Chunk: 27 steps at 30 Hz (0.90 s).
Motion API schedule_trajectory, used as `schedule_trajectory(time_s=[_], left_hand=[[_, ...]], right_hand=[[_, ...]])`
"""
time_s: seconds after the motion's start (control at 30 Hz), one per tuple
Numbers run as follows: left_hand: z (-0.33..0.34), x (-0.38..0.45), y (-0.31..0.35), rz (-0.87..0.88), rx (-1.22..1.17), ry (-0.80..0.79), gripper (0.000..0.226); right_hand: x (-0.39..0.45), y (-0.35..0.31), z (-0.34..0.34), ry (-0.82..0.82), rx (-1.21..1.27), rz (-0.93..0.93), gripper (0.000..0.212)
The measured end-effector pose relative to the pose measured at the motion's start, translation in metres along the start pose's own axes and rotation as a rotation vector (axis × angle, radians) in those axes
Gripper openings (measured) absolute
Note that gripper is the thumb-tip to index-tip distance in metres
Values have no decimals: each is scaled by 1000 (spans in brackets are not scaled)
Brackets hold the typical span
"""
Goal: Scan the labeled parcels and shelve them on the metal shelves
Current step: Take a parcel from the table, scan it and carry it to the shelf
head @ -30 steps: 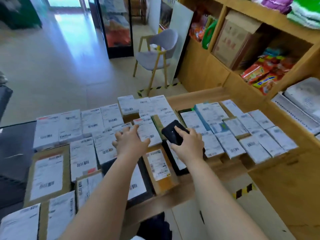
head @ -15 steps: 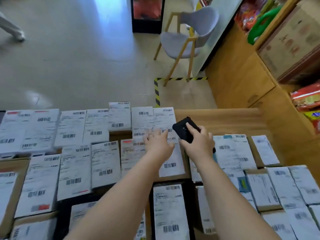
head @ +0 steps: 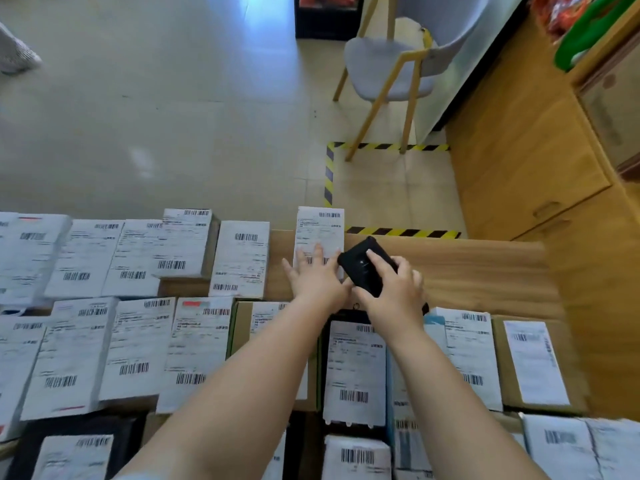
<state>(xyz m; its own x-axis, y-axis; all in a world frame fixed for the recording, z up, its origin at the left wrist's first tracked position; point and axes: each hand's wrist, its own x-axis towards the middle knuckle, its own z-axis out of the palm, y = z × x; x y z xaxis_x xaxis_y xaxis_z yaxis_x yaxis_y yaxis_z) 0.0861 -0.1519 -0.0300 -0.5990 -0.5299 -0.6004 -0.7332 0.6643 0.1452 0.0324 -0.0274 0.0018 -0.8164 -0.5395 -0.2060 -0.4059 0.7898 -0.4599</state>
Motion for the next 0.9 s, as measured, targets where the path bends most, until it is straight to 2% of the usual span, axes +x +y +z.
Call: schedule_trajectory(time_s=[0.1,0.17,0.27,0.33,0.53,0.6,0.67,0.73,0.83,0.9], left_hand=[[2,17,8,-33,-178,137,80],[3,23,5,-166,-377,207,103],[1,34,0,-416,-588,153,130],[1,36,1,-447,-591,164,124],[-8,34,13,-348,-742,303,84],[-17,31,10,-350,-927,283,73],[-24,25,4,-337,-1127,213,53],[-28,16,-3,-316,-1225,121,36],[-33,-2,-16,-269,-1432,31,48],[-38,-21,-26,-217,-1575,58,54]], right_hand=[[10,14,-7,6,6,22,67],[16,22,-13,11,20,36,67],[20,30,-17,18,40,54,67],[21,32,-16,12,52,61,67],[18,29,-21,-15,97,47,67],[15,28,-25,-24,117,48,66],[10,27,-32,-48,157,53,66],[2,25,-41,-75,175,49,65],[-11,20,-54,-109,172,39,63],[-20,13,-64,-135,158,22,63]])
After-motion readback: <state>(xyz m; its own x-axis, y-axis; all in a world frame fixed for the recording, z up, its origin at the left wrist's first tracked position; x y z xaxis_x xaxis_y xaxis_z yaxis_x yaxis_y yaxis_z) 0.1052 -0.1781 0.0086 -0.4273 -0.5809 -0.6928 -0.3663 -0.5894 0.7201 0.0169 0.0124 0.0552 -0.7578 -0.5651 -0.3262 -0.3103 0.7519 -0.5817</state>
